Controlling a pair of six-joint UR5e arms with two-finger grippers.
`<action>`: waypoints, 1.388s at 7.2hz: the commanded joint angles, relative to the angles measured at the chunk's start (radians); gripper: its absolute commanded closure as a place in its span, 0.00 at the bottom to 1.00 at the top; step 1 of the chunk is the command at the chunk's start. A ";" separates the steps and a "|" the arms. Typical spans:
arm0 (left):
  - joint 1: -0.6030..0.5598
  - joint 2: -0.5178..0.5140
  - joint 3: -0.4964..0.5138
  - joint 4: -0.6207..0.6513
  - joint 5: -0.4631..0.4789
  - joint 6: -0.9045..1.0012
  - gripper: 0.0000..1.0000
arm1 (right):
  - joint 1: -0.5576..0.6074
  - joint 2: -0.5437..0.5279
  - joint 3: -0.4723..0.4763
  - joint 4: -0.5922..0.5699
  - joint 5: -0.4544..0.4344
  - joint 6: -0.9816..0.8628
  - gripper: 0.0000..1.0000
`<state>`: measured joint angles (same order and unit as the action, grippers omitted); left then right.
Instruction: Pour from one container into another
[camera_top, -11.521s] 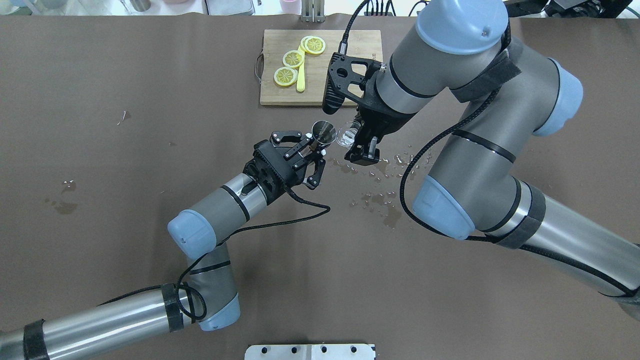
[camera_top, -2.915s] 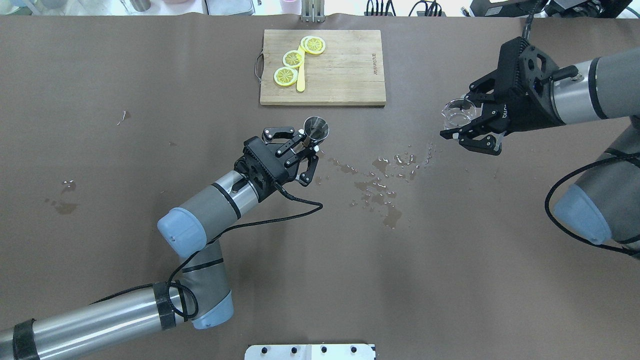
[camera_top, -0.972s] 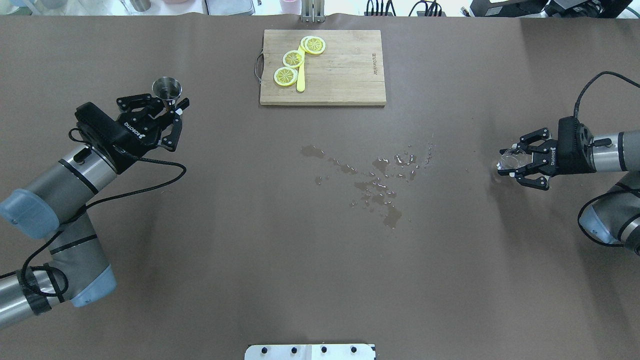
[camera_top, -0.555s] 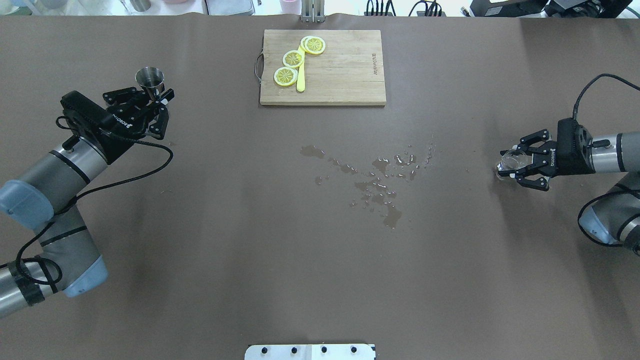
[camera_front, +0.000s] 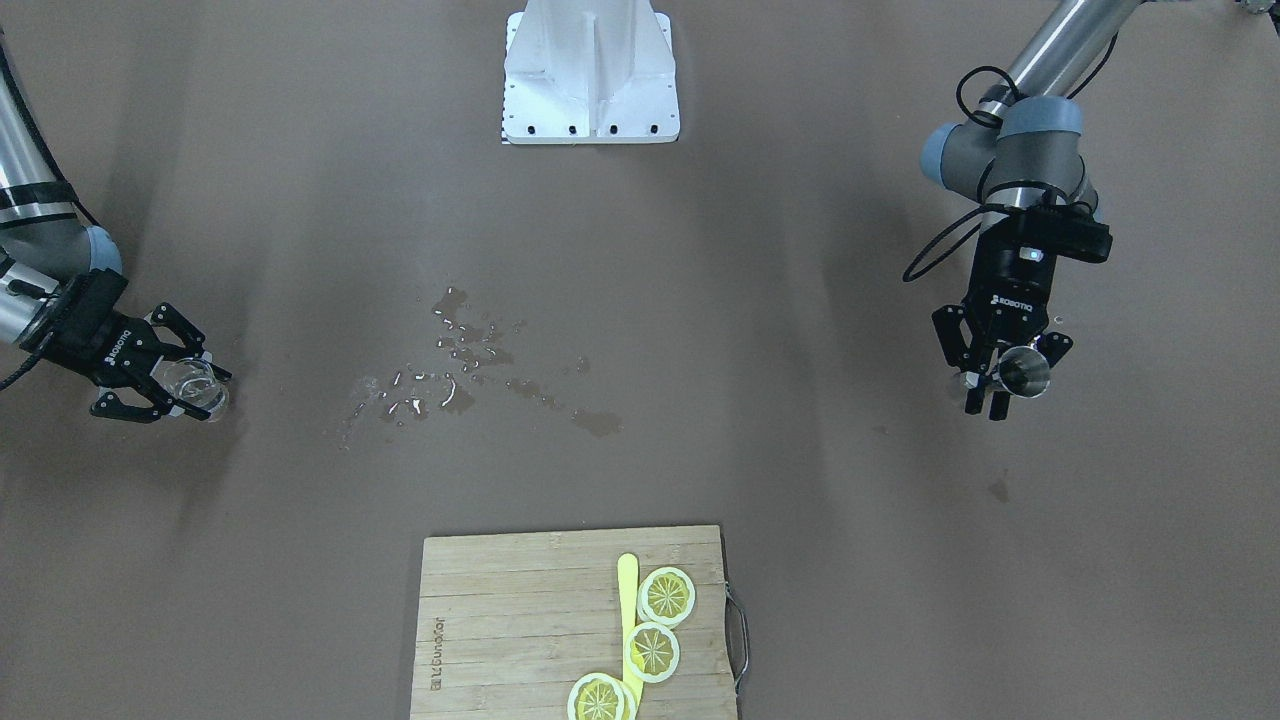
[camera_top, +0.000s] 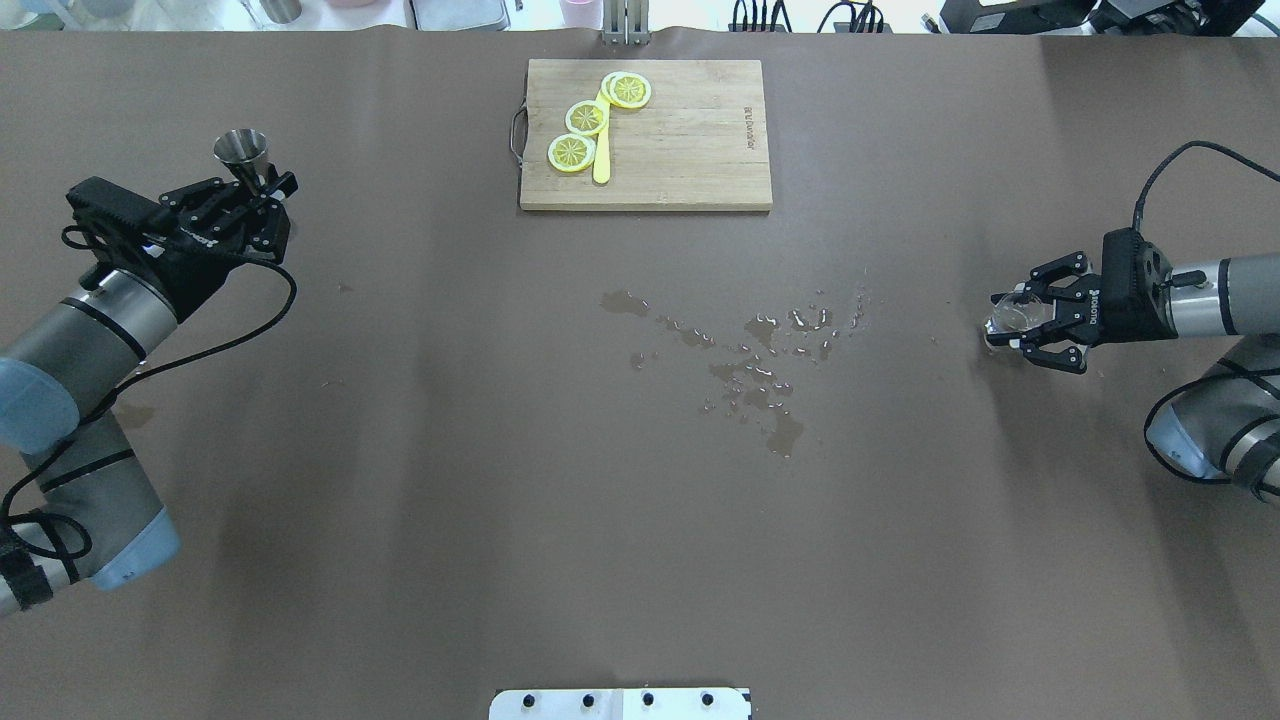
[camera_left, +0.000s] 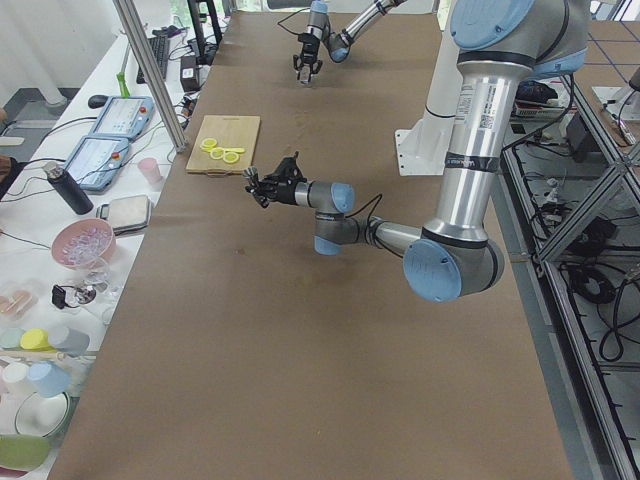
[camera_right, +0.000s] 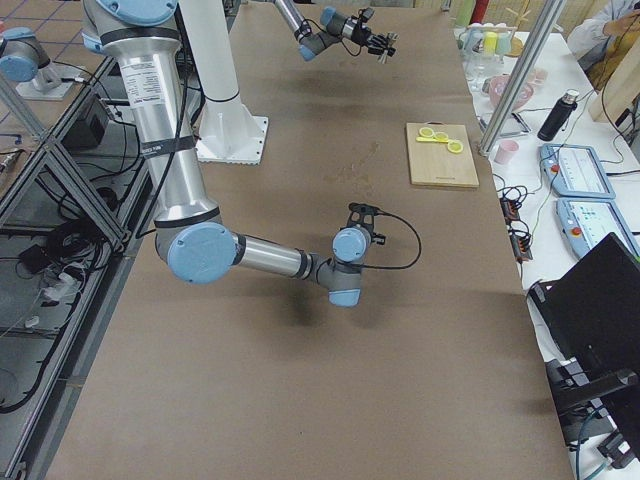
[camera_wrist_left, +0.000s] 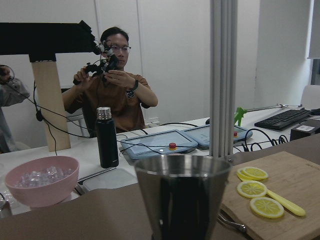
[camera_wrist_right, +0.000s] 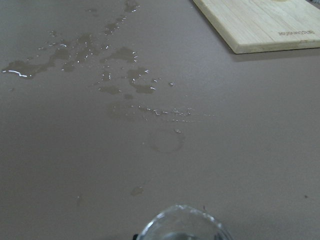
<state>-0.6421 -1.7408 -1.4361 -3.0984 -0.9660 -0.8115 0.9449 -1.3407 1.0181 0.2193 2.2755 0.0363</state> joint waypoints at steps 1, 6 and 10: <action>0.050 0.007 0.000 0.099 0.181 -0.173 1.00 | 0.000 0.002 -0.001 0.000 -0.001 -0.001 0.72; 0.153 0.030 0.002 0.438 0.438 -0.498 1.00 | -0.002 0.015 -0.001 0.000 -0.011 -0.001 0.08; 0.253 0.029 0.005 0.504 0.511 -0.525 1.00 | -0.002 0.015 -0.001 0.000 -0.010 0.001 0.02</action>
<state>-0.4456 -1.7120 -1.4297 -2.5977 -0.4993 -1.3345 0.9432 -1.3254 1.0171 0.2194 2.2652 0.0356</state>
